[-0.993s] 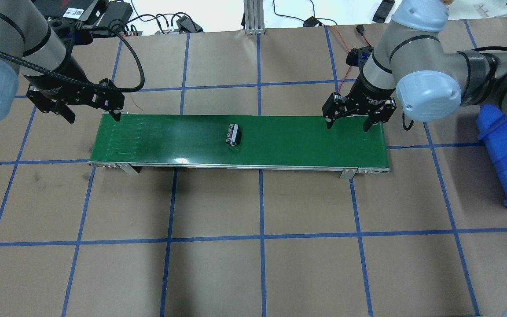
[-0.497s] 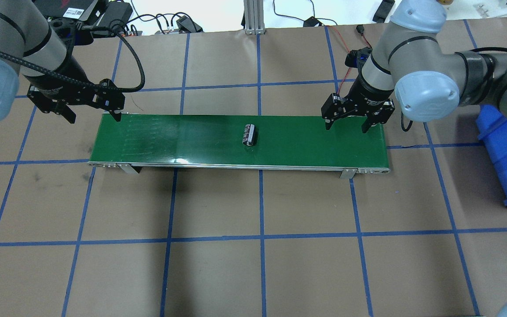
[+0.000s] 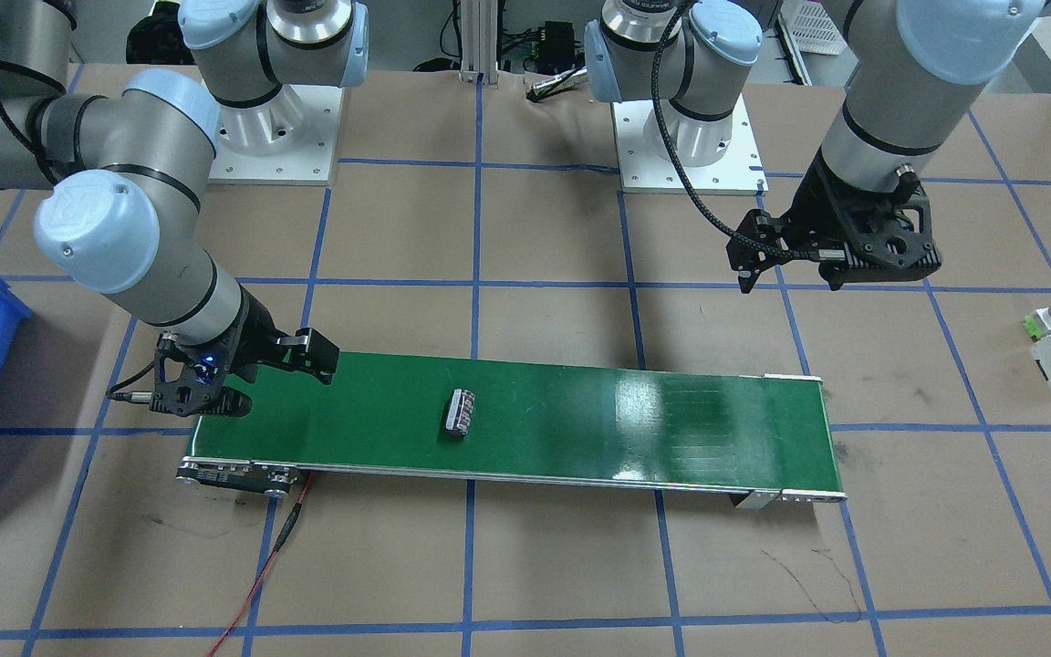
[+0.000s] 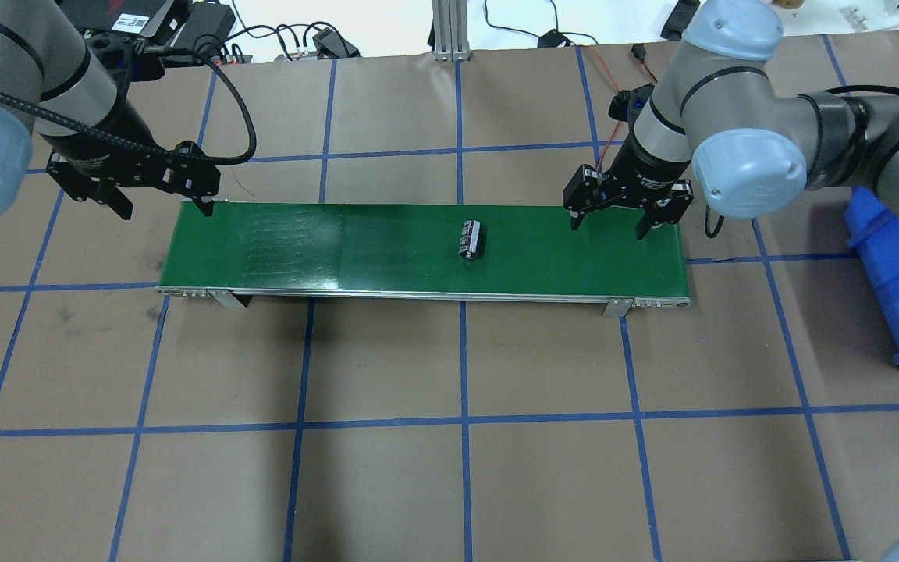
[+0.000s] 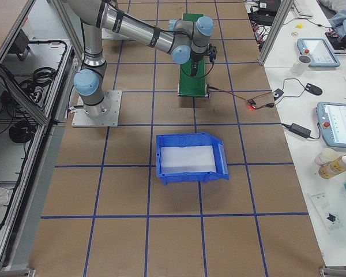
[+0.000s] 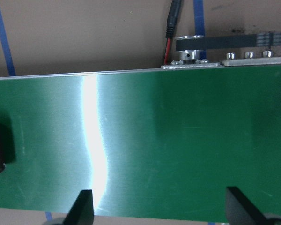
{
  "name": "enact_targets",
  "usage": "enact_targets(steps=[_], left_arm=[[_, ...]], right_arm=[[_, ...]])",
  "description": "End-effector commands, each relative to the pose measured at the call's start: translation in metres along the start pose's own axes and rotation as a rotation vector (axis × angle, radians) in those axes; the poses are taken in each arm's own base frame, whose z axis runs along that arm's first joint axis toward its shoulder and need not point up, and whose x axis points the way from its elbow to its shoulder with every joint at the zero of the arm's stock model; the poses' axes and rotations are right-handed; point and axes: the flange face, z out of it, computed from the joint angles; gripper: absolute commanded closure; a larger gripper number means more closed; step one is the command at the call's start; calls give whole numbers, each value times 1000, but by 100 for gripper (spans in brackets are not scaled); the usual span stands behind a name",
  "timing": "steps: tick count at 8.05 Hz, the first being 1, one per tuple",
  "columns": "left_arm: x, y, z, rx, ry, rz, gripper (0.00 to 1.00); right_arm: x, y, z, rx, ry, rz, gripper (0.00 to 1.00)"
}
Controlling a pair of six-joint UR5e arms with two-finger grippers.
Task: Move capacitor from left to right
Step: 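Grasp the capacitor on the belt with the right gripper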
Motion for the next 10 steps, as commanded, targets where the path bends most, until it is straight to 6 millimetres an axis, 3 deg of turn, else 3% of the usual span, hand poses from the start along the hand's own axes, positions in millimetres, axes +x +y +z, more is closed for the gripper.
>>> enact_targets(steps=[1,5,10], left_arm=[[0,-1,1,1,1,0,0],[0,-1,0,4,-1,-2,0],[0,-1,1,2,0,0,0]], right_arm=[[-37,13,6,5,7,21,0],[-47,13,14,11,8,37,0],[-43,9,20,8,35,34,0]])
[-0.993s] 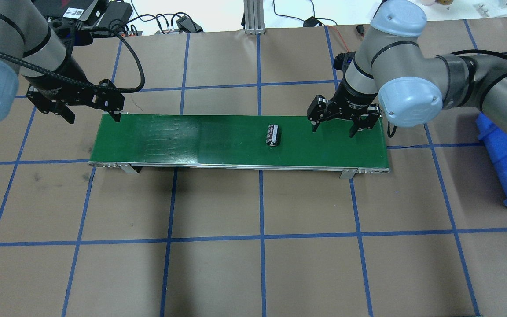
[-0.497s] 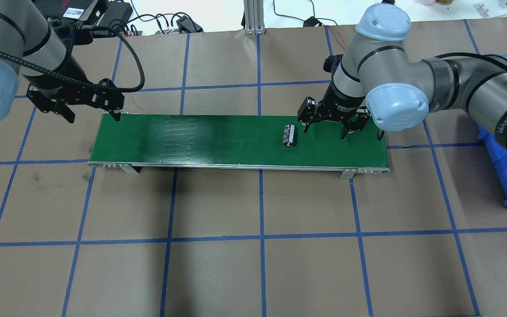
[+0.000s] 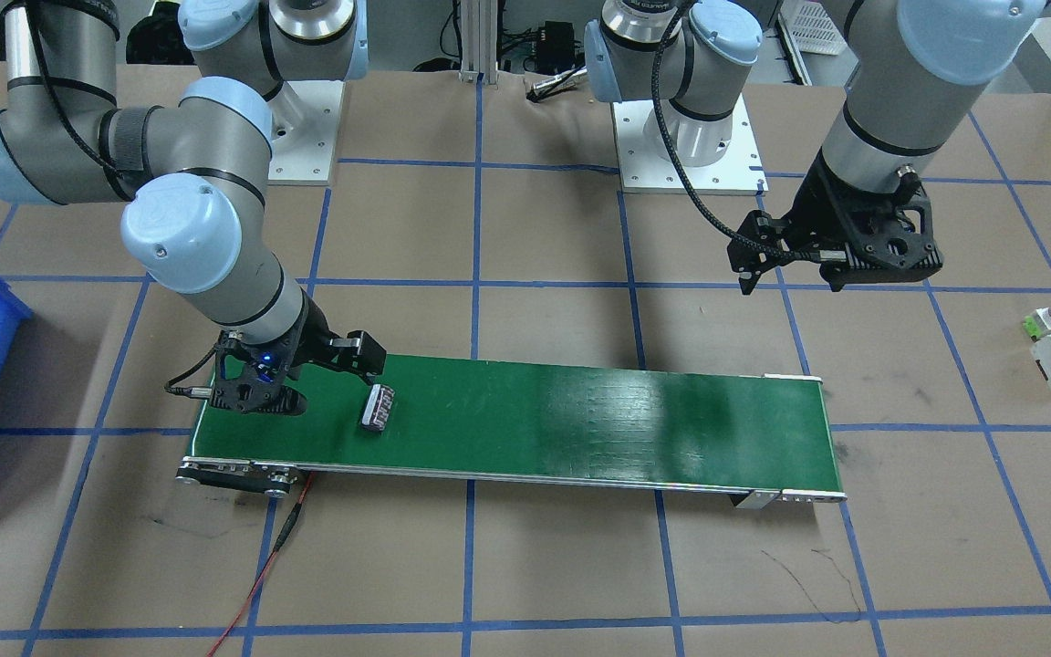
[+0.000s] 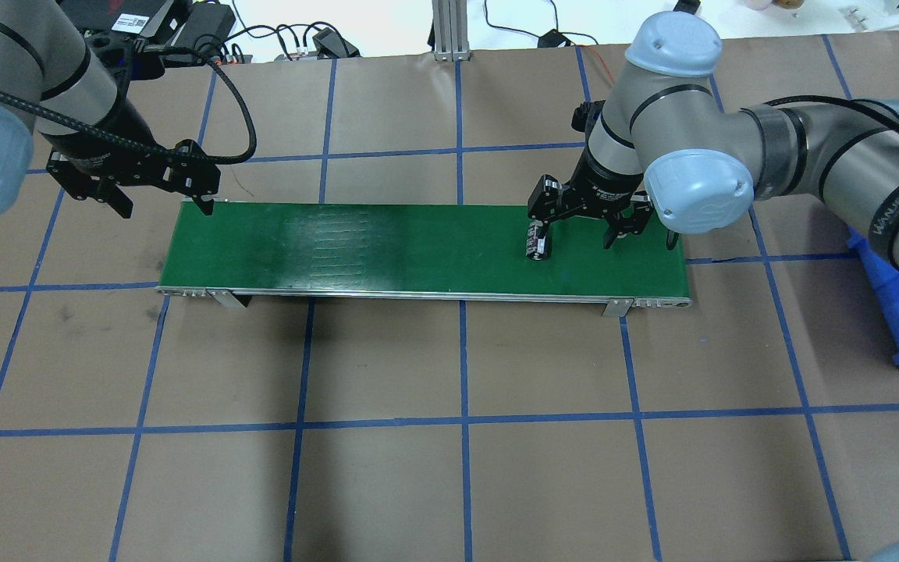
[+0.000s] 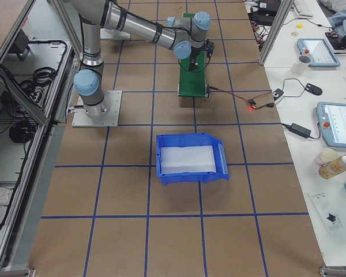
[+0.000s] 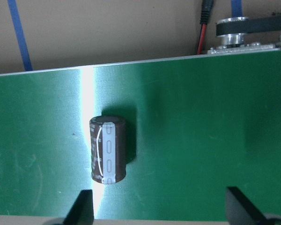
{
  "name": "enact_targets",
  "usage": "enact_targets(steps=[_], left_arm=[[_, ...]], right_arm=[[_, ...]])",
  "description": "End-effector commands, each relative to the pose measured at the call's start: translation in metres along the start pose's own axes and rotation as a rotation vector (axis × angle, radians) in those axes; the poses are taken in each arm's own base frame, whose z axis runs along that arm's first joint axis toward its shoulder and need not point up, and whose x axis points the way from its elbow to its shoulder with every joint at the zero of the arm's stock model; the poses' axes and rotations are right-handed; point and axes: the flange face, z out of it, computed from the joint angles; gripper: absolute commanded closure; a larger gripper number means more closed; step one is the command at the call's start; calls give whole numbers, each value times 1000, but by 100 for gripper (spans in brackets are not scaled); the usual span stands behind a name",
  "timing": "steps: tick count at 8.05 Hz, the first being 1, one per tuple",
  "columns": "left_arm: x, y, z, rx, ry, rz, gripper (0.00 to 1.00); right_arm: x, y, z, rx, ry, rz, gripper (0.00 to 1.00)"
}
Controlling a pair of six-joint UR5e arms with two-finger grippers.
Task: Move capacitor from left to right
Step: 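Grasp the capacitor on the belt with the right gripper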
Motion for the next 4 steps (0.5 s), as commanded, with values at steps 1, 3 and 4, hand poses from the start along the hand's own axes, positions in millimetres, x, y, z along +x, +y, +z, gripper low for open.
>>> enact_targets(steps=[1,3,4], left_arm=[[-1,0,1,0,0,-1,0],[0,0,0,2,0,2,0],[0,0,1,0,0,0,0]], right_arm=[[4,-3,0,16,42,-5,0],[5,-16,20,26,47,-15,1],[7,-20,25,36,59,-15,2]])
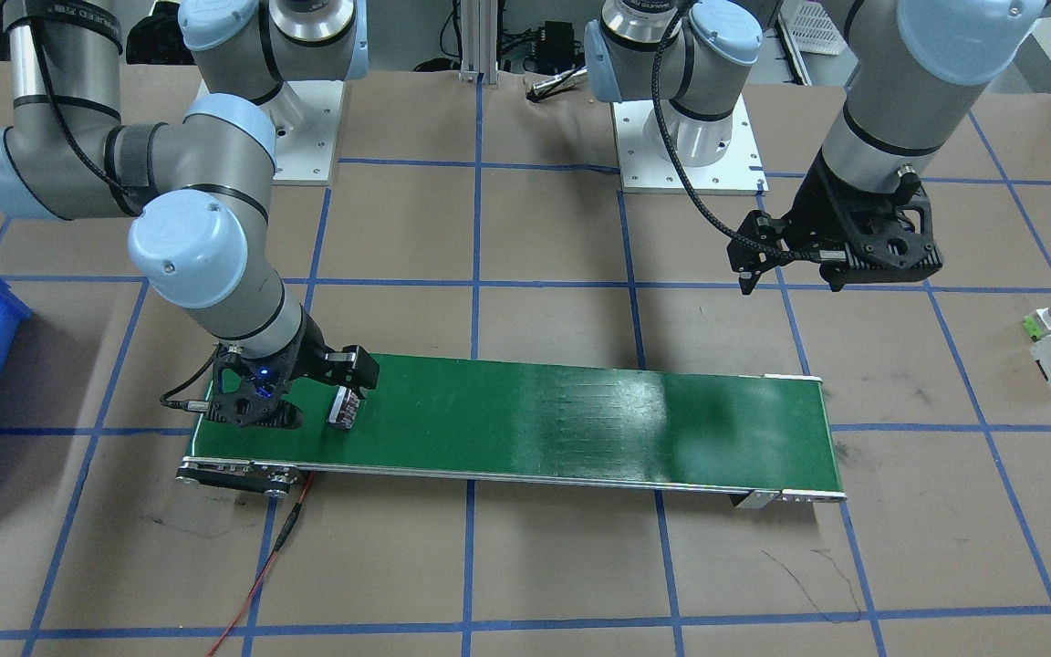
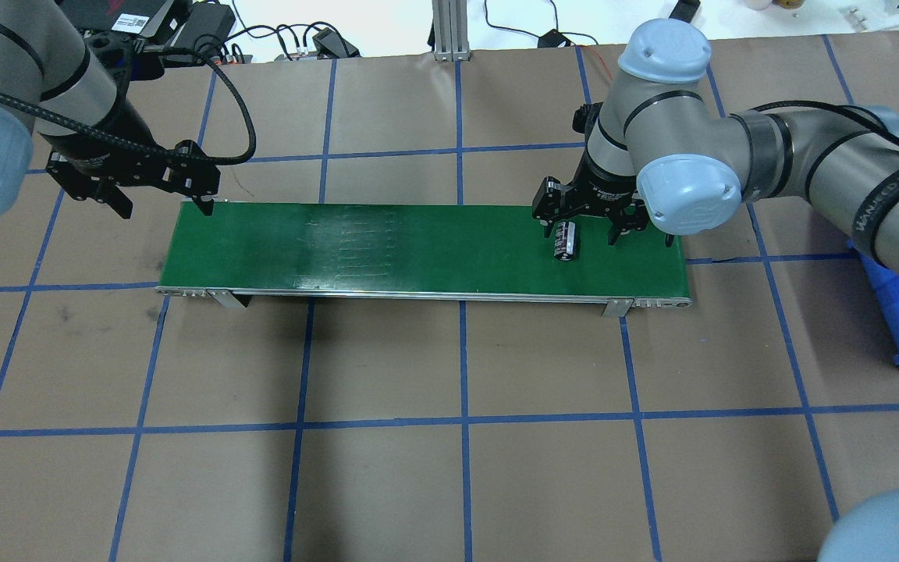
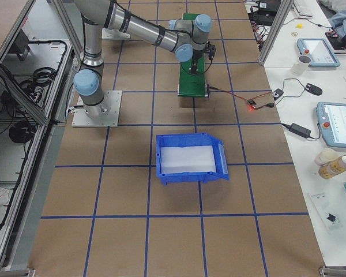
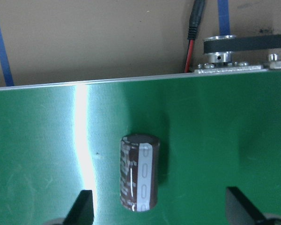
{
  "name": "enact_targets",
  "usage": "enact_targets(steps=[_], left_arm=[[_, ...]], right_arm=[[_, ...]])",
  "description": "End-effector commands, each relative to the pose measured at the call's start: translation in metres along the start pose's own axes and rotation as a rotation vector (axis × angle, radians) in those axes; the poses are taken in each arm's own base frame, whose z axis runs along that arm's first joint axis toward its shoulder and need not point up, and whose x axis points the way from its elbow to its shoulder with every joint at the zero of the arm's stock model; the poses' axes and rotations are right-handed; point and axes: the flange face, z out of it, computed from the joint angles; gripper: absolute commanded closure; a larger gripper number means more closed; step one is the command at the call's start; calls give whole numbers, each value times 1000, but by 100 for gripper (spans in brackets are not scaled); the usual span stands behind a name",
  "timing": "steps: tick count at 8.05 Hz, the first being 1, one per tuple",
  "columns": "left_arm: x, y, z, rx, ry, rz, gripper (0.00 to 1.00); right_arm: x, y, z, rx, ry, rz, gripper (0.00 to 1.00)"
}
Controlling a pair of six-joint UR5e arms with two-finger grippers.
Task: Move capacitor from left to right
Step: 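Grasp the capacitor on the belt with the right gripper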
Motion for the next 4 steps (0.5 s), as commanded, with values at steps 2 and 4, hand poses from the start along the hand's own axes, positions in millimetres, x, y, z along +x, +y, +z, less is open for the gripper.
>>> enact_targets(steps=[2,4], left_arm=[[0,0,0,1,0,0,0],[0,0,-1,3,0,4,0]], right_arm=[[8,-13,22,17,77,-44,37],[15,-13,24,14,139,-54,76]])
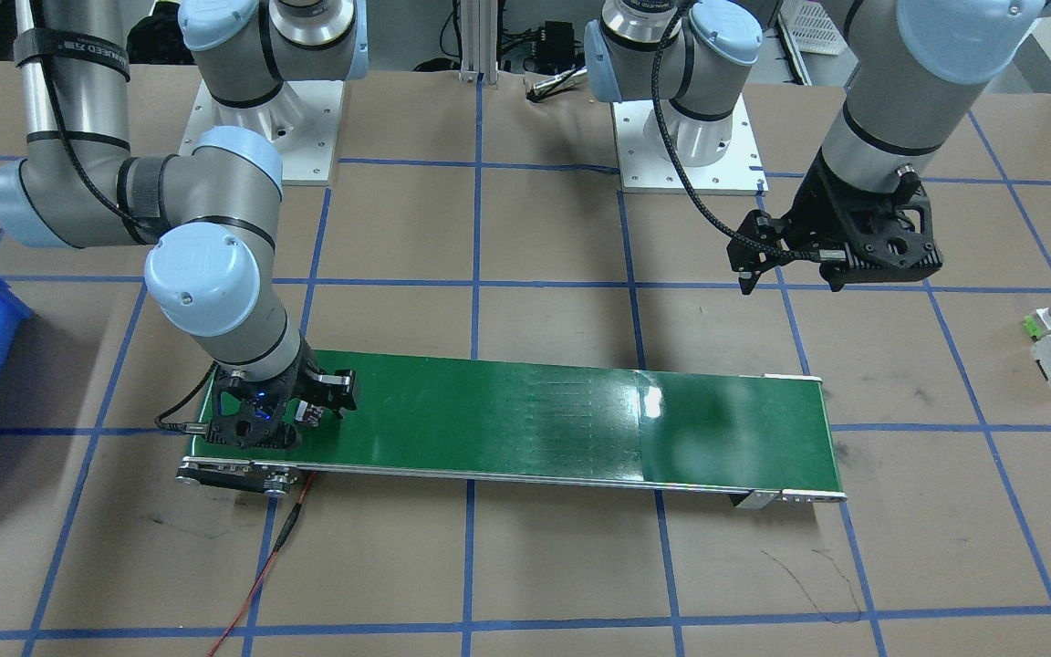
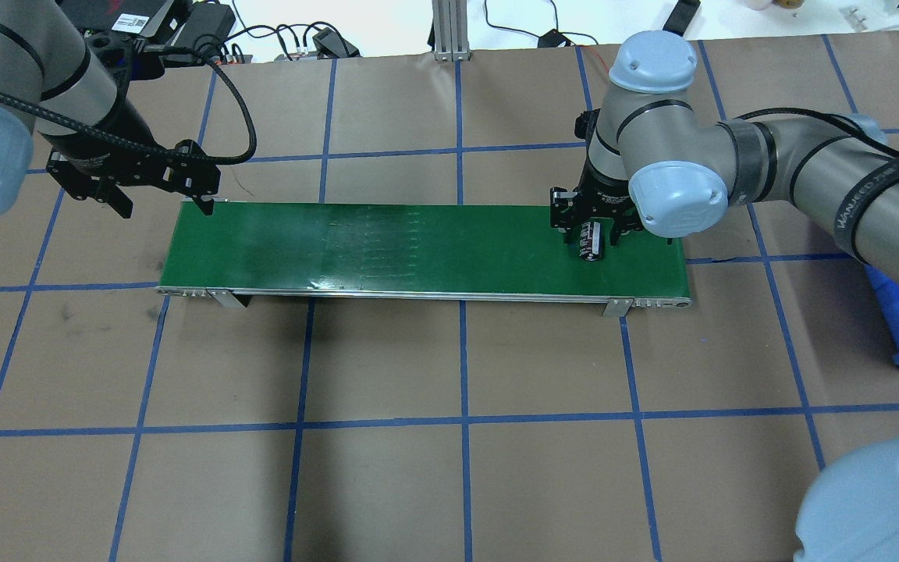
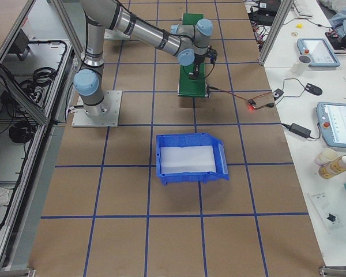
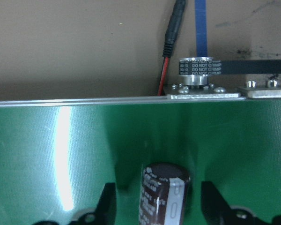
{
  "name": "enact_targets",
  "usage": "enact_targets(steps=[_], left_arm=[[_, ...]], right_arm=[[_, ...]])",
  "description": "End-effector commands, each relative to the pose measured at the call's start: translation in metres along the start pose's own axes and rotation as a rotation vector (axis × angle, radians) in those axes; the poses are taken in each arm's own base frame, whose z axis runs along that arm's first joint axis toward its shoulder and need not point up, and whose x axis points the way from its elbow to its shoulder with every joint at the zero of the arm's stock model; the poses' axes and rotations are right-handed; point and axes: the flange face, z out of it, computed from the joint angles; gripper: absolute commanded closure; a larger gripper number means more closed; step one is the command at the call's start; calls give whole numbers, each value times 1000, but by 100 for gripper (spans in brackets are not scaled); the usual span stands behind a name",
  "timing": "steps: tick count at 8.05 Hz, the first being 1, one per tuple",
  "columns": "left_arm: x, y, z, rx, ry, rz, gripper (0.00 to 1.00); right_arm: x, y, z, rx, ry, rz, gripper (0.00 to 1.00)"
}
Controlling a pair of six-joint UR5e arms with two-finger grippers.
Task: Move capacitor from left to right
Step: 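Lift the capacitor and carry it with the right gripper to the blue bin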
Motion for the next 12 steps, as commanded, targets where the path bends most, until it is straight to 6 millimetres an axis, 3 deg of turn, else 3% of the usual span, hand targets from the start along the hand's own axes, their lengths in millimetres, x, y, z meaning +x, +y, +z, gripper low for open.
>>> enact_targets(steps=[1,2,3,5,6,8,10,11,12], left_arm=[[-1,0,0,0,-2,2,0],[0,0,0,2,0,4,0],[0,0,0,2,0,4,0],[0,0,0,3,-2,8,0],[0,0,0,3,1,10,0],[0,0,-1,5,-1,11,0],[0,0,-2,8,1,11,0],[0,0,-2,8,1,11,0],[0,0,-2,8,1,11,0]], right_arm=[[6,0,3,-3,56,-26,87],[6,-1,-3,9,57,-35,94],[11,-3,-11,30,100,-48,94],[32,-11,-63,42,149,-125,94],[65,-14,-80,32,152,-141,94],[164,-12,-115,6,149,-217,94],[300,-10,-125,-8,135,-322,93],[349,-8,-125,-2,143,-377,93],[384,-4,-135,17,167,-411,93]])
